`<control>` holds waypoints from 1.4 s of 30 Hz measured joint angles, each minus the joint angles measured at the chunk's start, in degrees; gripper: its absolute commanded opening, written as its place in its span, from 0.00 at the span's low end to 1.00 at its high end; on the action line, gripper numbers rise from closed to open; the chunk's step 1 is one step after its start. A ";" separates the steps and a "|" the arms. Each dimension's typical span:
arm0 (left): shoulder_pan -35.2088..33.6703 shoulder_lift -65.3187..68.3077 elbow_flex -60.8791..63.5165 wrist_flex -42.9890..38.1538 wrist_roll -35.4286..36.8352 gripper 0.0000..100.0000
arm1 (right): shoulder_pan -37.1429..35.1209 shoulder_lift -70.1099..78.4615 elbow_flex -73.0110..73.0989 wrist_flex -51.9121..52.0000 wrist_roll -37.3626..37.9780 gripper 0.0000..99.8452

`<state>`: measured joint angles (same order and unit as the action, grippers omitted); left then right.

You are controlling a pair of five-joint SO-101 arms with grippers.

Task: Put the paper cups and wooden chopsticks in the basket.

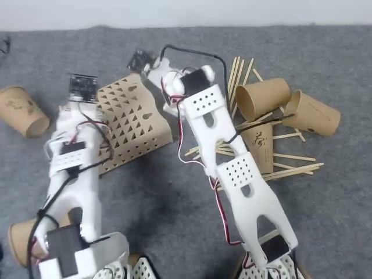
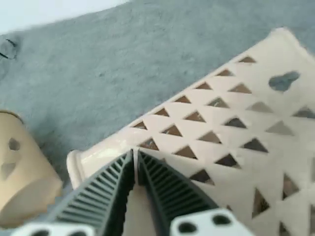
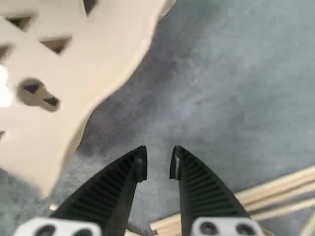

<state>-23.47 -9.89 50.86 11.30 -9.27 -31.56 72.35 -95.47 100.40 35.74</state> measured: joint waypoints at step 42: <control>-10.64 2.99 0.79 -0.62 -6.59 0.02 | -11.60 -17.67 -0.09 0.00 -3.34 0.10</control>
<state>-34.11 -6.90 51.65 10.68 -15.87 -43.16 54.68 -95.56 100.40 32.40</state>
